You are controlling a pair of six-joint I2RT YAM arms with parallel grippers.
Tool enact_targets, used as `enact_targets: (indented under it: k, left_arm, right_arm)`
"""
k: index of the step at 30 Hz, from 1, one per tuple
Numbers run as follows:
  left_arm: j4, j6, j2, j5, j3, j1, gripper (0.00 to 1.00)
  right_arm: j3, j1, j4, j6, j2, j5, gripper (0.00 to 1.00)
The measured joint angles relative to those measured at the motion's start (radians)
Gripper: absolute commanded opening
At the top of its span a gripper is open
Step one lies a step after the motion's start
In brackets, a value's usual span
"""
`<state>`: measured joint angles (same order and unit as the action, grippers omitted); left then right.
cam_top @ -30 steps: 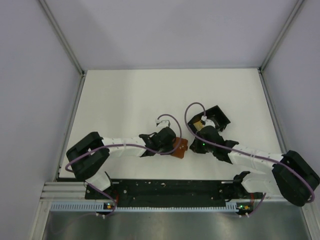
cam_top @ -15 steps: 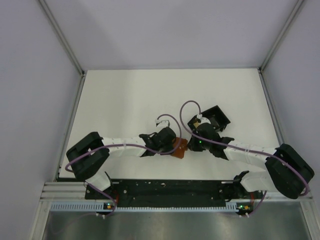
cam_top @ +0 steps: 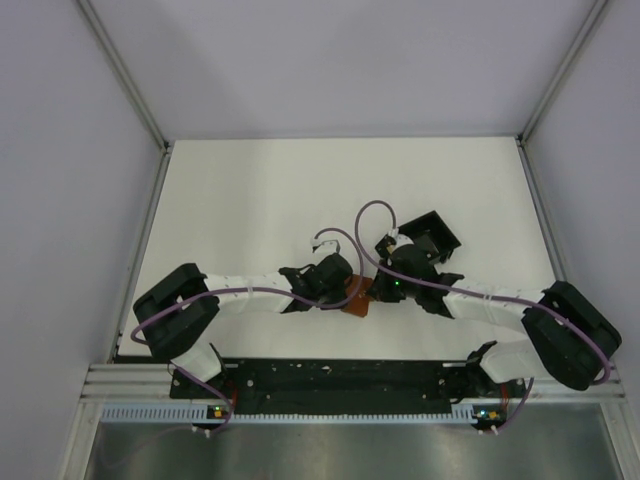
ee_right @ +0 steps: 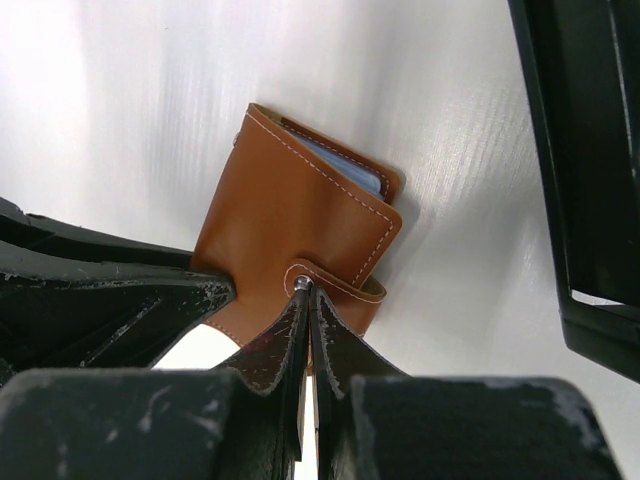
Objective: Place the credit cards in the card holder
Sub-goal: Close the card holder at the center of the board.
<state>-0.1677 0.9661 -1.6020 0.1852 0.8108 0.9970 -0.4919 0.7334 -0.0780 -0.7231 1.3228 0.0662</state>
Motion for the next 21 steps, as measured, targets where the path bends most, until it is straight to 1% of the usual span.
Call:
enact_targets:
  k: [4, 6, 11, 13, 16, 21]
  left_arm:
    - [-0.002, 0.0, 0.0, 0.0, 0.001, 0.0, 0.0]
    - [-0.002, 0.0, 0.0, 0.002, 0.002, 0.0, 0.0]
    - [-0.009, 0.0, -0.002, 0.005, 0.006, 0.001, 0.0]
    - [-0.009, 0.0, -0.002, 0.005, 0.006, 0.001, 0.0]
    - [-0.01, 0.0, -0.002, 0.006, 0.006, 0.001, 0.0]
    - [-0.01, 0.0, -0.003, 0.007, 0.007, 0.002, 0.0]
  right_arm:
    - [0.0, 0.005, -0.003, -0.002, 0.0, 0.001, 0.08]
    - [0.0, 0.006, 0.024, 0.0, -0.023, -0.023, 0.1]
    - [0.0, -0.003, 0.109, 0.016, -0.136, -0.111, 0.1]
    - [0.0, -0.016, 0.125, 0.018, -0.151, -0.129, 0.1]
    - [0.001, -0.036, 0.146, 0.017, -0.13, -0.134, 0.09]
    - [0.014, -0.038, 0.119, 0.008, -0.035, -0.097, 0.08]
